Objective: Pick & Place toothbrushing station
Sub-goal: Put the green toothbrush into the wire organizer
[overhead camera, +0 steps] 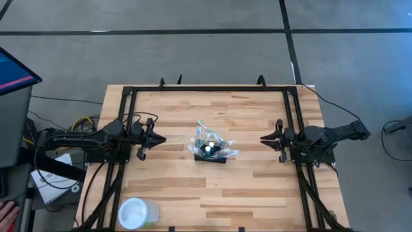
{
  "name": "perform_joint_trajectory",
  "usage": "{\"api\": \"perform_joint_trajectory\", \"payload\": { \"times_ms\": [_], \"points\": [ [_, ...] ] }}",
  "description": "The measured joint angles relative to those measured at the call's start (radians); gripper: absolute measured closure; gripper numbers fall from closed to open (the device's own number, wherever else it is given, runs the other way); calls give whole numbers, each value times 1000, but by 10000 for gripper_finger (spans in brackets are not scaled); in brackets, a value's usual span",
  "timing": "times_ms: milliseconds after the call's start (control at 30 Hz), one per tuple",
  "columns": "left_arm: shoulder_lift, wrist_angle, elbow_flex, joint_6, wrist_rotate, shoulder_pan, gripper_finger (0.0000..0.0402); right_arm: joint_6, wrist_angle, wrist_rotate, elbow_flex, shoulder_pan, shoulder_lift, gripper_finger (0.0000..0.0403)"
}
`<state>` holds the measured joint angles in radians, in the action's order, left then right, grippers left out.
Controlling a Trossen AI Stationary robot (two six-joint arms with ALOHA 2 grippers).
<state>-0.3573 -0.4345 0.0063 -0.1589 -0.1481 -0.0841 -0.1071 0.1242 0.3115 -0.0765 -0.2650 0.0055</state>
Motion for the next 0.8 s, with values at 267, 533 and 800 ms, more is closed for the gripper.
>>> {"api": "perform_joint_trajectory", "payload": {
  "times_ms": [267,533,800],
  "points": [
    [0,-1,0,-22,0,0,372,-302,45,1,0,-9,0,344],
    [0,-3,0,-22,0,0,372,-312,47,3,0,-9,0,344],
    [0,-10,0,-22,0,0,372,-312,48,3,-1,-9,0,344]
  ]
}}
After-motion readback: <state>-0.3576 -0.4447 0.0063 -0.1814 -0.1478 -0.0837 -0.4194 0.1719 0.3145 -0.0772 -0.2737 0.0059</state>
